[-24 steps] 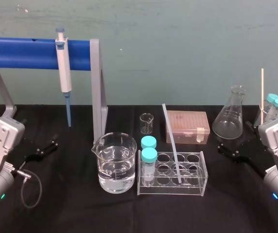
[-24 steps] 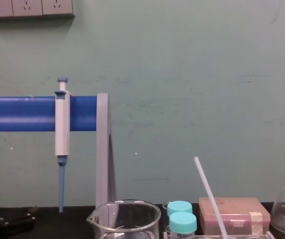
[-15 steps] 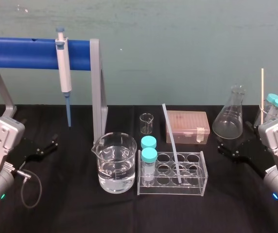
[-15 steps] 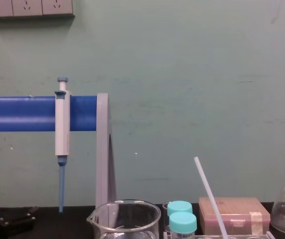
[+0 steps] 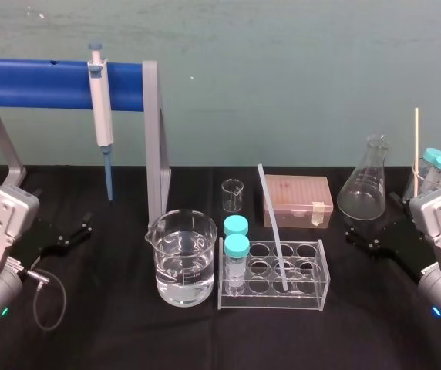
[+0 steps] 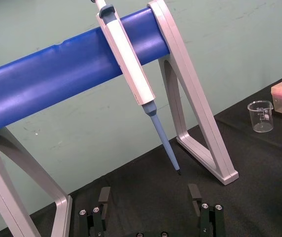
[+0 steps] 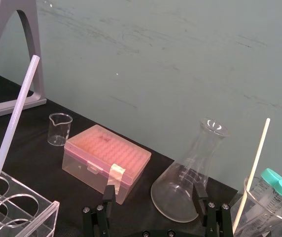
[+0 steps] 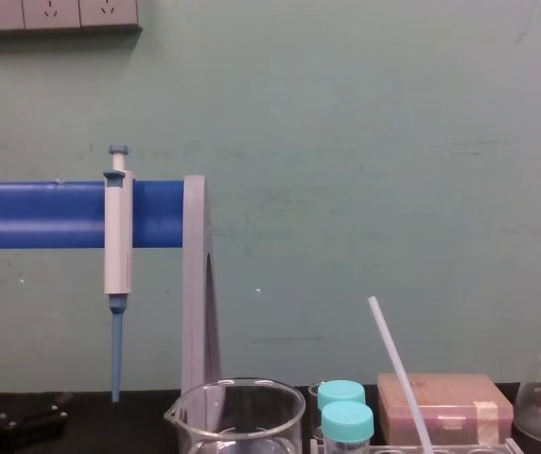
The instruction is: Pick up the stirring rod with one hand, then place it down.
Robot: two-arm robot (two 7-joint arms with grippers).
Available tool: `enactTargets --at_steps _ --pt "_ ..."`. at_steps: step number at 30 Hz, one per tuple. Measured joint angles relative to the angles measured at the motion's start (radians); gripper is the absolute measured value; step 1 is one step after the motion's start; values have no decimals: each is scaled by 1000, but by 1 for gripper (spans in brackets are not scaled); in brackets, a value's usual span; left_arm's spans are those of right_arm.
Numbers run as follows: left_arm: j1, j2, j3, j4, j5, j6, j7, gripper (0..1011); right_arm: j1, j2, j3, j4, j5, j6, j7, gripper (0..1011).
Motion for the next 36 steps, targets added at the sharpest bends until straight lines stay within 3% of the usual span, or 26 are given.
enactTargets --at_steps 36 --pt "0 0 0 0 0 0 0 1000 0 0 0 0 0 0 0 1003"
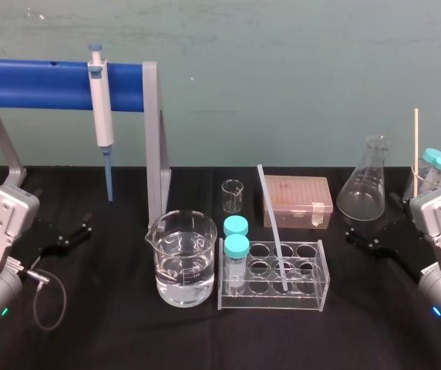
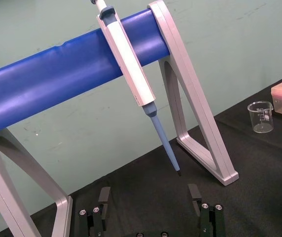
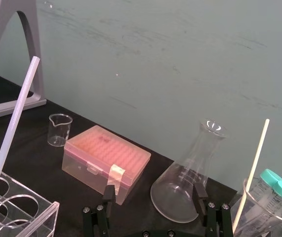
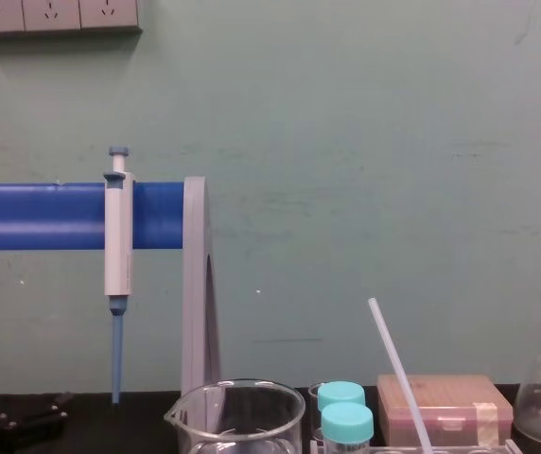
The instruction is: Pick up the stirring rod with one hand, then place it down.
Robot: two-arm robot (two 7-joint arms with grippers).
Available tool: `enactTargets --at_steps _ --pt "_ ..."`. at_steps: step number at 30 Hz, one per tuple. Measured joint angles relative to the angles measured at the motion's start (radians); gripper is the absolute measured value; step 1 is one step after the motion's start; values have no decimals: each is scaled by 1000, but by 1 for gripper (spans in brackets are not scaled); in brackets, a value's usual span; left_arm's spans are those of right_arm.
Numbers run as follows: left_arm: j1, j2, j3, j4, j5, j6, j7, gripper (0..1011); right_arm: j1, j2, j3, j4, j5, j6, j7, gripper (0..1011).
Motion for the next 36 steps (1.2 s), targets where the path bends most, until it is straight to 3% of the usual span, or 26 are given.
enactTargets --at_steps 5,9,12,13,16,20,26,29,36 --pt "0 0 0 0 0 0 0 1000 5 -14 31 0 36 -1 28 1003" --pt "0 0 0 0 0 0 0 1000 14 -39 67 -25 122 17 86 1003" --pt "0 0 0 0 0 0 0 1000 25 -68 100 -66 228 58 163 1003" --pt "0 0 0 0 0 0 0 1000 25 -68 100 -66 228 58 163 1003" --pt "0 0 0 0 0 0 0 1000 37 -89 111 -95 293 107 218 1003" --pt "0 0 0 0 0 0 0 1000 63 -115 107 -119 362 199 290 1003" --pt "0 0 0 0 0 0 0 1000 103 -139 76 -109 362 277 322 1003" --pt "0 0 0 0 0 0 0 1000 140 -162 50 -71 336 319 329 1003" --pt "0 0 0 0 0 0 0 1000 204 -215 15 24 297 362 335 1003"
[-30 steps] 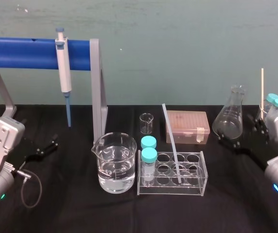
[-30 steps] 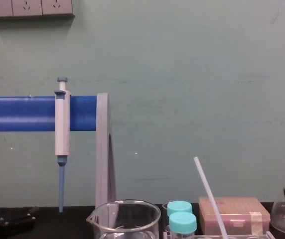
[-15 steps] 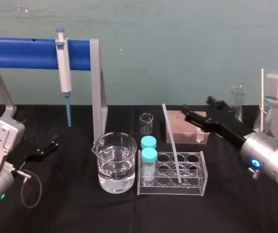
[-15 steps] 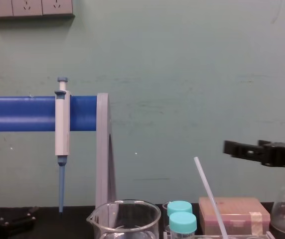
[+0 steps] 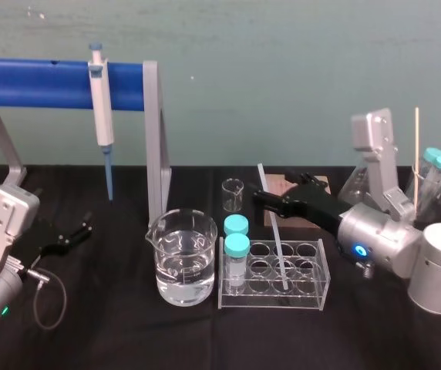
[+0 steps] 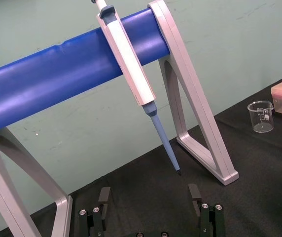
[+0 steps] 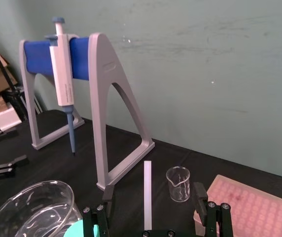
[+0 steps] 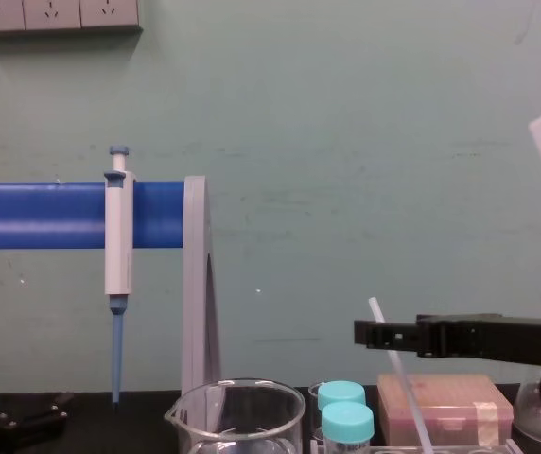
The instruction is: Pick up the stirring rod with one hand, then place it down.
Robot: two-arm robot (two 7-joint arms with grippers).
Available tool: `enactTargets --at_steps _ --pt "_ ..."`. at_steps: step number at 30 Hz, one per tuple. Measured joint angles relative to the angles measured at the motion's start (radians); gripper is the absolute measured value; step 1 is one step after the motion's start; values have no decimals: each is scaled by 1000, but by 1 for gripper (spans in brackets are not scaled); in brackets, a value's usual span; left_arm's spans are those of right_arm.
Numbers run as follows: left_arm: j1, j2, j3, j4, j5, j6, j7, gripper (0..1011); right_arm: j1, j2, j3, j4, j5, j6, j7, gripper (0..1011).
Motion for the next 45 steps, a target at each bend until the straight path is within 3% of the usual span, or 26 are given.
enactTargets --at_steps 9,20,34,41,44,45 --pt "0 0 0 0 0 0 0 1000 38 -49 -19 67 -45 7 7 1003" --pt "0 0 0 0 0 0 0 1000 38 -50 -19 68 -49 6 7 997" --pt "0 0 0 0 0 0 0 1000 37 -48 -17 67 -45 6 7 651" --pt "0 0 0 0 0 0 0 1000 37 -48 -17 66 -44 5 7 426" --pt "0 0 0 0 0 0 0 1000 37 -48 -17 66 -43 5 7 282" --pt "0 0 0 0 0 0 0 1000 37 -48 -17 66 -43 5 7 282"
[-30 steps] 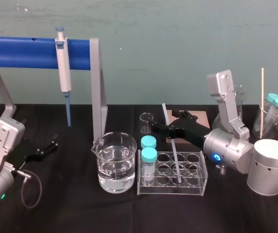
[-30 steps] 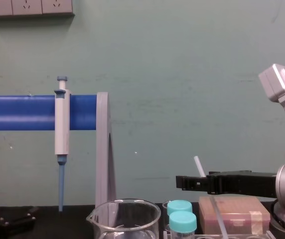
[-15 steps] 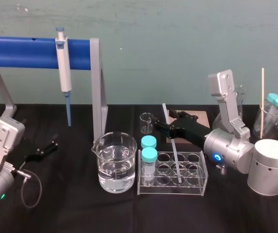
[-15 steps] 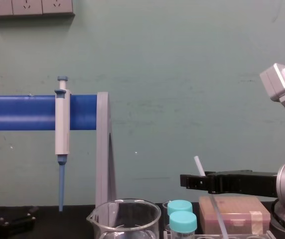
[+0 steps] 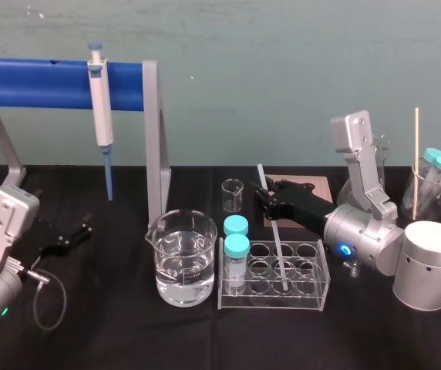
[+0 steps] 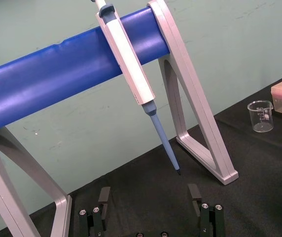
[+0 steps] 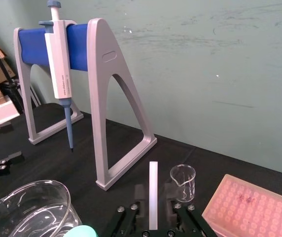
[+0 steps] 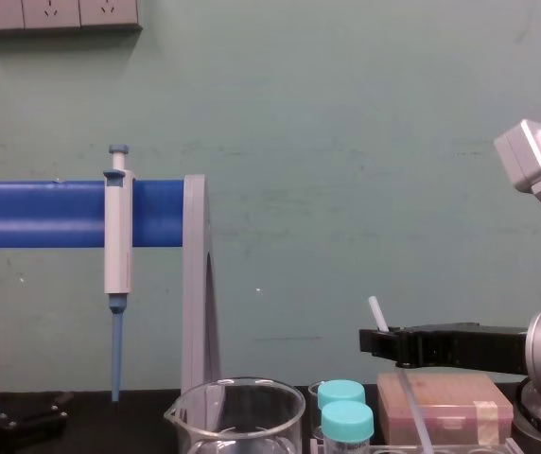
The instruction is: Pick up the stirring rod with one hand, then place it down.
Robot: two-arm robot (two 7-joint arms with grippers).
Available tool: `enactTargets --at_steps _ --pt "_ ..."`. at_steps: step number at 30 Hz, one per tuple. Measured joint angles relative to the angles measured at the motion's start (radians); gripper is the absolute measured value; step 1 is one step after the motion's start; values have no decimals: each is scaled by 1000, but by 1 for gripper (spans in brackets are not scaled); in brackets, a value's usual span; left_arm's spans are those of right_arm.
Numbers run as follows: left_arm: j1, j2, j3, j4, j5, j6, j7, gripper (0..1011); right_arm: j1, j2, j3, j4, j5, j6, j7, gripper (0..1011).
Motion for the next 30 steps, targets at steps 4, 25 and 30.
enactTargets --at_steps 4,25,30 --pt "0 0 0 0 0 0 0 1000 0 0 0 0 0 0 0 147" --pt "0 0 0 0 0 0 0 1000 -79 5 26 -50 -96 -289 72 72" --pt "0 0 0 0 0 0 0 1000 -108 20 32 -72 -157 -418 80 72"
